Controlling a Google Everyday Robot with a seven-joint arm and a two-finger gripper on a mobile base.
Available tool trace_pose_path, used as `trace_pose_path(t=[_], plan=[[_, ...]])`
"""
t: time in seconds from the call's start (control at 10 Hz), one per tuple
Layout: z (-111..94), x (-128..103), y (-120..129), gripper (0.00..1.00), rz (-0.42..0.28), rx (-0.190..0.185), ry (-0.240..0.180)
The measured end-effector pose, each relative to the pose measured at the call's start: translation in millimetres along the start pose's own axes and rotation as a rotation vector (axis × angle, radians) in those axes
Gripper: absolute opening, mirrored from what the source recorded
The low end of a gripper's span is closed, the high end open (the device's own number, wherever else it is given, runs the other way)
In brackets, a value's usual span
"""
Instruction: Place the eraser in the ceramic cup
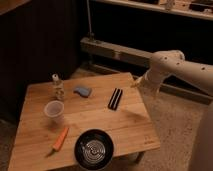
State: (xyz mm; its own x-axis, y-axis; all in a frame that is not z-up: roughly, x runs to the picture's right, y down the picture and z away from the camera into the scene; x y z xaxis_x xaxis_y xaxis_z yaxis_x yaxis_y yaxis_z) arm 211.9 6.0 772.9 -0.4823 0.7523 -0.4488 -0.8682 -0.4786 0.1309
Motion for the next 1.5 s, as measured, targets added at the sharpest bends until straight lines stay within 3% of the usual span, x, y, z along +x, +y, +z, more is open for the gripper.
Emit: trace_pose_path(t=[0.2,0.4,0.7,0.9,1.2,1.5], plan=[[-10,-22,9,0.80,0.005,-0.005,-0.018],[-17,-56,24,0.80,-0.004,-0.034,-0.029],[-9,-90,82,0.80,-0.070,-0.101,0.008],[5,-85,117,0.80,-0.129,-0.130,0.061],[26,-46,124,0.80,-0.191,-0.135,0.124],[53,-12,126,0.80,-0.243,-0.115,0.172]])
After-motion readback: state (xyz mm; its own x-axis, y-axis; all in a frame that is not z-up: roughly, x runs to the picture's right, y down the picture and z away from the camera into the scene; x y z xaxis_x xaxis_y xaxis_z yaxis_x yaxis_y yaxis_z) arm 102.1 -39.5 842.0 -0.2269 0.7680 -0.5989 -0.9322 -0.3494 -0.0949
